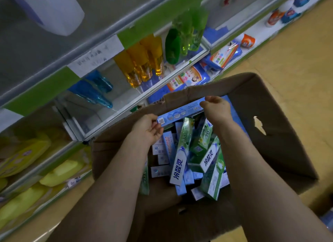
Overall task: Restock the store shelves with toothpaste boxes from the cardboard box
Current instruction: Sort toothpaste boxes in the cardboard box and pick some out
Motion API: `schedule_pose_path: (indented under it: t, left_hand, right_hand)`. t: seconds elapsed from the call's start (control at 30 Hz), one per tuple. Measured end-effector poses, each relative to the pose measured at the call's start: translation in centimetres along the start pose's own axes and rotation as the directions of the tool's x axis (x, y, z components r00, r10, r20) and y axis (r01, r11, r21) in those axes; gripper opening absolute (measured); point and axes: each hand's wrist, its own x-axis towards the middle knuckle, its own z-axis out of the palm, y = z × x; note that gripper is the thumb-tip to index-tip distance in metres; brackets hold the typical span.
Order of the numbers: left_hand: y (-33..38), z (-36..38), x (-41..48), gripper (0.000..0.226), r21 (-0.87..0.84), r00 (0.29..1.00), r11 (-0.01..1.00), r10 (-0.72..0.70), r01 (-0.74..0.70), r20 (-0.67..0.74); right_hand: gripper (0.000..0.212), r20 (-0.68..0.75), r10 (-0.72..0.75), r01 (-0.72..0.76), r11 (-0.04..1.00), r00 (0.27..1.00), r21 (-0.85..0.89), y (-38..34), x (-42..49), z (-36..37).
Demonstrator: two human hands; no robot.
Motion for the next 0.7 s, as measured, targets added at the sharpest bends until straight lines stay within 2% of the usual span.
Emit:
schedule_pose_path:
  t: [0.23,0.4,0.5,0.63,0.7]
  left_hand:
    - [-0.6,-0.5,4.4,0.014,0.062,0.998,0.997,-0.049,0.051,-0.027]
    - [-1.0,0.2,5.6,0.006,0.106,0.997,0.991,-0.079,0.076,0.017]
    - [-1.1,0.7,5.9,0.023,0.139,0.998,0.988,-0.063,0.062,0.007]
    - [-1.2,1.0,6.0,0.012,0.214,0.997,0.974,-0.077,0.074,0.008]
    - [-1.1,1.2,5.9,0.009,0.227,0.997,0.971,-0.077,0.076,-0.002]
  right_hand:
    - [0.052,-0.040,0.018,-0.025,0.981,0.999,-0.193,2.4,4.5,2.3]
    - [0.055,-0.022,0.015,-0.019,0.987,1.000,-0.160,3.0,6.3,2.9]
    - [0.055,-0.046,0.036,-0.042,0.989,0.998,-0.142,3.4,7.0,3.2]
    - [0.057,-0.065,0.064,-0.068,0.995,0.996,-0.068,4.1,7.5,3.4]
    - [0.055,-0.062,0.063,-0.069,0.993,0.996,-0.100,4.2,7.4,3.4]
